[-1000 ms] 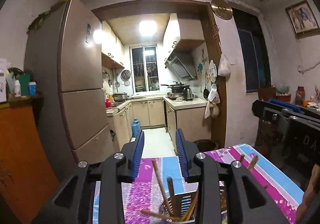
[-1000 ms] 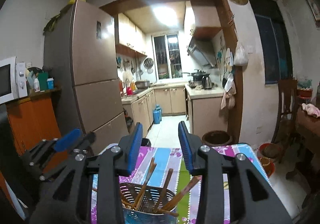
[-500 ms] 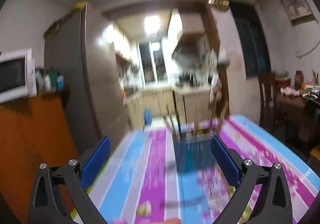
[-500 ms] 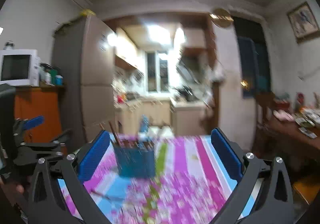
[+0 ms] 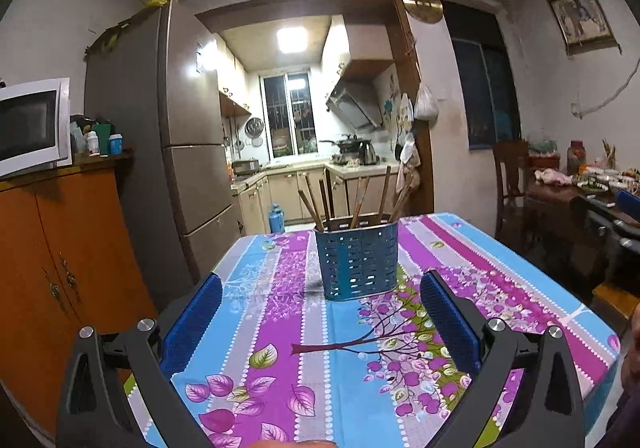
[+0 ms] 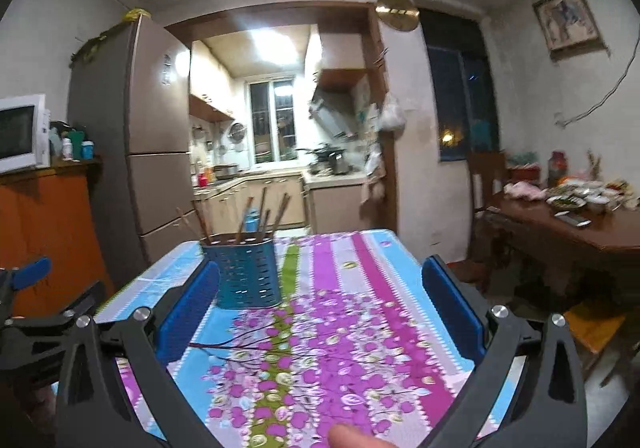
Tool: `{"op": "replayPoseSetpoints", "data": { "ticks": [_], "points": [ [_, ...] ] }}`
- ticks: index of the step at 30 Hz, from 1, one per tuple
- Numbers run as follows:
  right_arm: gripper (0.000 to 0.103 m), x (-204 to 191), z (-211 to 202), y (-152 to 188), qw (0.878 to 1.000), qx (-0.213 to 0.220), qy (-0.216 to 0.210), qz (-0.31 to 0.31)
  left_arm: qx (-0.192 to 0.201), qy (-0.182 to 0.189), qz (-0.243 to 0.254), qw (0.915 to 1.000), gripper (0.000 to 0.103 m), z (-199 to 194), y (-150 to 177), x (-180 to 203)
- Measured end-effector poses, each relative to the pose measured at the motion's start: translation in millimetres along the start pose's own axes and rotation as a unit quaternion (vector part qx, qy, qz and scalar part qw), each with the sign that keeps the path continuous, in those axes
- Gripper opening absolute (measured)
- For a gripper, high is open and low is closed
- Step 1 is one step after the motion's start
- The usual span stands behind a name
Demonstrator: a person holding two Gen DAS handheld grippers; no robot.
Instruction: Organize utensils
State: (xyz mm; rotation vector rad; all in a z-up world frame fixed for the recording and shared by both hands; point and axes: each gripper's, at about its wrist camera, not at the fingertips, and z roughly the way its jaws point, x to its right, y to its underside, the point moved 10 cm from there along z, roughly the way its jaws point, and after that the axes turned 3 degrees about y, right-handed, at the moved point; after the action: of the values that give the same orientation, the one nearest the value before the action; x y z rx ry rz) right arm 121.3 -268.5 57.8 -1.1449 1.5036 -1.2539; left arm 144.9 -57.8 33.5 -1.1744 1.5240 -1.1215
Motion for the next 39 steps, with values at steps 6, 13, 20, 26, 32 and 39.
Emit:
{"op": "replayPoseSetpoints", "data": {
  "ticks": [6,13,20,26,32,39],
  "points": [
    [0.098,-10,-5,10,0.999,0.008,0.031,-0.026,0.015,-0.020,-0.017,0.9995,0.099,-11,-2,-13],
    [0.098,-34,1,23,0.999,-0.004,0.021,-0.049,0.018,-0.050,-0.014,0.9985,0.099,-15,-1,-29],
    [0.098,-44,0,21,0.998,-0.003,0.015,-0.053,0.018,-0.053,-0.018,0.9983,0.099,-16,-2,-35],
    [0.098,-41,0,16,0.998,-0.001,0.021,-0.056,0.015,-0.052,-0.017,0.9984,0.099,-15,-2,-37],
    [0.098,-42,-1,16,0.998,-0.006,0.018,-0.054,0.017,-0.058,-0.020,0.9980,0.099,-17,-4,-41],
    [0.098,-44,-2,13,0.998,-0.003,0.020,-0.056,0.028,-0.059,-0.021,0.9976,0.099,-24,-9,-40]
  ]
}}
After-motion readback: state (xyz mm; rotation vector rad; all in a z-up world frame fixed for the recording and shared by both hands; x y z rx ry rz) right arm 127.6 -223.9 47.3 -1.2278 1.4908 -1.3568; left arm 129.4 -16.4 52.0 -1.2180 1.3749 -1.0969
